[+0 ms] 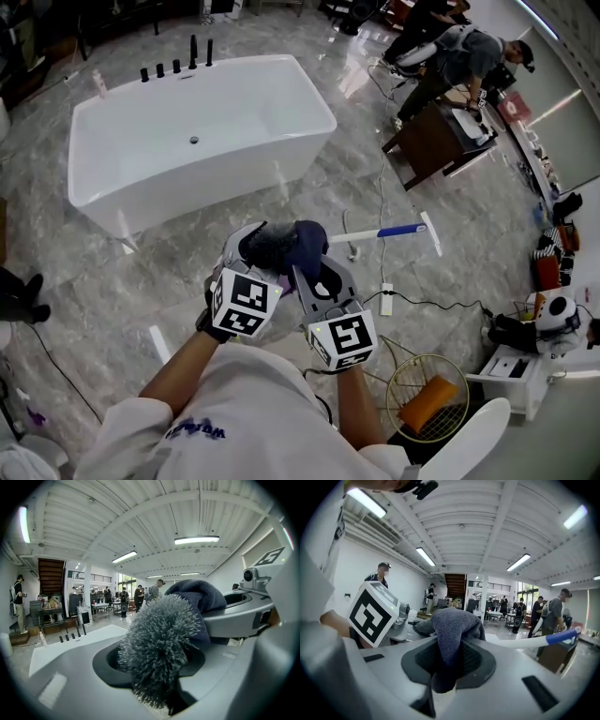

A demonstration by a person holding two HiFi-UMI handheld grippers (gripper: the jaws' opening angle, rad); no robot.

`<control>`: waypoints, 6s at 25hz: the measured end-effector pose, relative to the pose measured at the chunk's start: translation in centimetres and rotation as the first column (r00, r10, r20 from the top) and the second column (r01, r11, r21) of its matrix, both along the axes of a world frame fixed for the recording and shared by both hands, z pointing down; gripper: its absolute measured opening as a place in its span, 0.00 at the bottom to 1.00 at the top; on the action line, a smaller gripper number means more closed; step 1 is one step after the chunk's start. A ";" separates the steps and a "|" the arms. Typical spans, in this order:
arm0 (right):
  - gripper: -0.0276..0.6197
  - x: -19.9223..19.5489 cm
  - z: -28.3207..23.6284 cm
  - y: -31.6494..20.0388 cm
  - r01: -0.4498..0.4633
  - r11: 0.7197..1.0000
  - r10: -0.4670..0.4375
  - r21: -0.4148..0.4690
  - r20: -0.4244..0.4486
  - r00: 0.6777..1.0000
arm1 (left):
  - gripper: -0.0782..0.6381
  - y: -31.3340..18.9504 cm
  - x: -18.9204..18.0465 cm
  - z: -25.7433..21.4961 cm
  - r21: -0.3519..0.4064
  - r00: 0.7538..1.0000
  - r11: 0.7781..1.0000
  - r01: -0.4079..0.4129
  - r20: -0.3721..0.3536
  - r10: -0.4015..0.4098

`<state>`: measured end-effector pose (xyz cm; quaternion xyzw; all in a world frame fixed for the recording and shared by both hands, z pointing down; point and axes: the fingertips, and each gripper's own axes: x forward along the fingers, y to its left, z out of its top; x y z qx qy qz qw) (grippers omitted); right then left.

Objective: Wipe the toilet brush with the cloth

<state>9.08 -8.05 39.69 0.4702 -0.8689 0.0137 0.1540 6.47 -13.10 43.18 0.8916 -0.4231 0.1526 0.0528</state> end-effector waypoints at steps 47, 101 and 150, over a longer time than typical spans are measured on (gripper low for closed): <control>0.14 -1.4 0.7 -0.7 0.001 1.000 -0.001 0.021 -0.018 1.000 | 0.38 -0.7 -3.2 -0.3 -0.027 0.999 0.999 0.037 -0.016 -0.038; 0.14 4.8 0.2 -0.9 -0.162 0.985 0.166 0.056 -0.066 0.984 | 0.38 1.4 -3.5 0.0 -0.022 0.999 1.000 0.001 -0.037 -0.002; 0.14 4.8 3.7 -2.2 -0.177 0.982 0.179 -0.065 0.034 0.983 | 0.38 1.5 -5.2 2.3 -0.077 0.998 0.997 -0.004 -0.056 0.000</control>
